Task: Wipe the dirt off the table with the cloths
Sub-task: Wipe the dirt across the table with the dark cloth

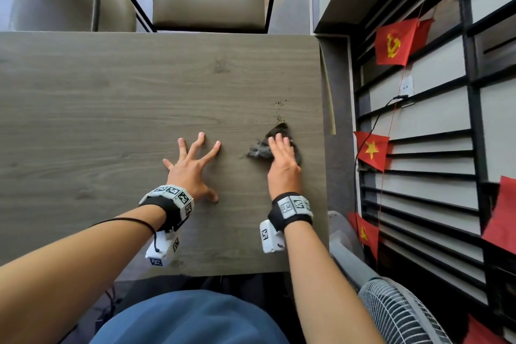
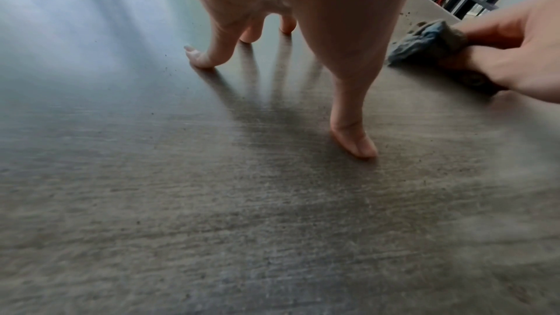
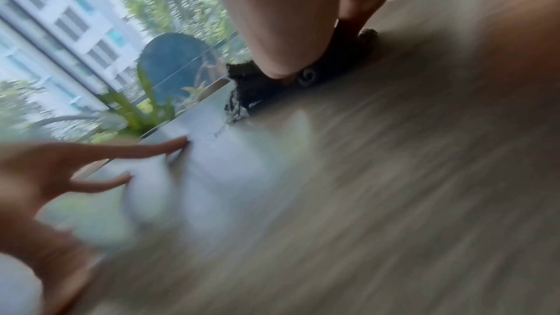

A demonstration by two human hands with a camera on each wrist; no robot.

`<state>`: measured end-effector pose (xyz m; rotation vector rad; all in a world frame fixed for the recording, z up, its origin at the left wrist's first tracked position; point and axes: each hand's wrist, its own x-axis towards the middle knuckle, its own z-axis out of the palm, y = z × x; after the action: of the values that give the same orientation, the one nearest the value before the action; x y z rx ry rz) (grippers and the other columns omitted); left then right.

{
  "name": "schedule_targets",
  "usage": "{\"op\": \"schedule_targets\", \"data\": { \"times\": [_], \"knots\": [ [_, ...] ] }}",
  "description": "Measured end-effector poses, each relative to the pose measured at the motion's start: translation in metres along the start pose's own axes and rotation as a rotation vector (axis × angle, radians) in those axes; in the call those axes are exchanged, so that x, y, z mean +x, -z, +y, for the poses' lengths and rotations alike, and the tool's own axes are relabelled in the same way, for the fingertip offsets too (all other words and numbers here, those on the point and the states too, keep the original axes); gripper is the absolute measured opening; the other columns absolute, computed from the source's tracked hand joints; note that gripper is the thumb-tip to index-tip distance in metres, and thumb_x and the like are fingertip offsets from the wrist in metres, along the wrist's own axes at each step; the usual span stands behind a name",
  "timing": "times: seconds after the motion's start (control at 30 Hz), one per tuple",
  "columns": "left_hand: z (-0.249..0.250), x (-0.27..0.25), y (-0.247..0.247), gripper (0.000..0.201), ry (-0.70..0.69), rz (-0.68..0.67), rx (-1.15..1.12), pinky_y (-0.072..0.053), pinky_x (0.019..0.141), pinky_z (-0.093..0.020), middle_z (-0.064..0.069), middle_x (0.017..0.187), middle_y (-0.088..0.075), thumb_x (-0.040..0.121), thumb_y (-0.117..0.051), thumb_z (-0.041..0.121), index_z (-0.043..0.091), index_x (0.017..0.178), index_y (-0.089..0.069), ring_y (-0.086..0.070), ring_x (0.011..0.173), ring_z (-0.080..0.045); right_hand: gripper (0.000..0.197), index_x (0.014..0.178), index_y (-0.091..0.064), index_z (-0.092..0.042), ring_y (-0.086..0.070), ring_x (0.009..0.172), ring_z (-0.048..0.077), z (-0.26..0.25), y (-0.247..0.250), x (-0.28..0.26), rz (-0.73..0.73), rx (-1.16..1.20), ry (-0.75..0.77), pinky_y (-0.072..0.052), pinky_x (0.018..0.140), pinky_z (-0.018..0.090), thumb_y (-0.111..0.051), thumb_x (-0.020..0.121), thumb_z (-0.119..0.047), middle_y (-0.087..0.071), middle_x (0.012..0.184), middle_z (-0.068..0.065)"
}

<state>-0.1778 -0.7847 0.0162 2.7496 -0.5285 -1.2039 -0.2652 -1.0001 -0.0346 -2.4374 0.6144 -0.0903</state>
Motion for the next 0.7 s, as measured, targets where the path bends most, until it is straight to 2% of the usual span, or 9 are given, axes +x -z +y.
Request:
{"op": "schedule_targets", "data": {
  "times": [0.07, 0.17, 0.23, 0.33, 0.43, 0.53, 0.63, 0.7],
  "knots": [
    [-0.001, 0.0, -0.001, 0.144, 0.002, 0.004, -0.006, -0.017, 0.102, -0.085, 0.015, 0.164, 0.015, 0.043, -0.096, 0.052, 0.058, 0.153, -0.003, 0.018, 0.151, -0.038, 0.056, 0.134, -0.058, -0.013, -0.038, 0.139, 0.02, 0.023, 0.017, 0.012, 0.066, -0.003, -0.052, -0.033, 0.114, 0.034, -0.038, 0.087, 0.011, -0.048, 0.145, 0.005],
    [0.0, 0.001, 0.0, 0.145, 0.007, -0.001, -0.002, -0.018, 0.101, -0.085, 0.016, 0.164, 0.015, 0.041, -0.096, 0.053, 0.058, 0.153, -0.003, 0.018, 0.151, -0.038, 0.056, 0.133, -0.059, -0.015, -0.043, 0.136, 0.017, 0.056, 0.042, 0.033, 0.125, -0.001, -0.155, -0.034, 0.113, 0.028, -0.042, 0.088, 0.013, -0.05, 0.144, 0.004],
    [0.0, 0.001, 0.0, 0.146, 0.007, -0.007, 0.004, -0.019, 0.101, -0.085, 0.015, 0.164, 0.015, 0.041, -0.096, 0.053, 0.058, 0.153, -0.003, 0.017, 0.151, -0.039, 0.054, 0.131, -0.061, -0.014, -0.049, 0.132, 0.019, 0.073, 0.055, 0.048, 0.162, 0.036, -0.25, -0.036, 0.11, 0.025, -0.046, 0.086, 0.013, -0.054, 0.14, 0.009],
    [0.0, 0.002, 0.0, 0.147, 0.002, -0.002, 0.001, -0.019, 0.1, -0.086, 0.015, 0.164, 0.015, 0.04, -0.096, 0.053, 0.058, 0.153, -0.003, 0.017, 0.151, -0.039, 0.052, 0.128, -0.062, -0.007, -0.052, 0.129, 0.026, 0.074, 0.065, 0.057, 0.229, 0.048, -0.307, -0.04, 0.109, 0.032, -0.048, 0.083, 0.015, -0.056, 0.136, 0.015],
    [0.0, 0.003, 0.0, 0.147, 0.0, 0.002, -0.006, -0.018, 0.1, -0.086, 0.014, 0.164, 0.014, 0.04, -0.097, 0.052, 0.057, 0.153, -0.004, 0.017, 0.151, -0.039, 0.062, 0.135, -0.055, -0.009, -0.044, 0.136, 0.025, 0.042, 0.057, 0.039, 0.265, 0.032, -0.213, -0.033, 0.113, 0.031, -0.047, 0.08, 0.019, -0.049, 0.144, 0.011],
    [0.0, 0.003, 0.0, 0.146, 0.001, -0.003, 0.008, -0.018, 0.101, -0.085, 0.015, 0.164, 0.014, 0.042, -0.097, 0.052, 0.057, 0.153, -0.003, 0.017, 0.151, -0.039, 0.066, 0.138, -0.051, -0.008, -0.038, 0.139, 0.026, -0.007, 0.02, -0.007, 0.219, 0.002, -0.035, -0.033, 0.114, 0.039, -0.045, 0.078, 0.018, -0.045, 0.147, 0.012],
    [0.0, 0.002, 0.0, 0.137, 0.0, 0.005, 0.026, -0.02, 0.101, -0.085, 0.015, 0.163, 0.015, 0.055, -0.094, 0.042, 0.058, 0.152, 0.002, 0.016, 0.151, -0.041, 0.059, 0.137, -0.053, -0.009, -0.035, 0.141, 0.026, -0.061, -0.033, -0.06, -0.04, 0.044, 0.134, -0.028, 0.116, 0.041, -0.039, 0.083, 0.008, -0.044, 0.148, 0.011],
    [0.001, 0.002, 0.0, 0.123, -0.007, 0.021, 0.026, -0.022, 0.1, -0.085, 0.012, 0.164, 0.015, 0.07, -0.084, 0.028, 0.057, 0.151, 0.004, 0.016, 0.151, -0.042, 0.055, 0.137, -0.054, -0.01, -0.033, 0.142, 0.026, -0.082, -0.058, -0.075, -0.15, 0.07, 0.163, -0.025, 0.118, 0.042, -0.044, 0.085, 0.006, -0.042, 0.15, 0.01]
  ]
}}
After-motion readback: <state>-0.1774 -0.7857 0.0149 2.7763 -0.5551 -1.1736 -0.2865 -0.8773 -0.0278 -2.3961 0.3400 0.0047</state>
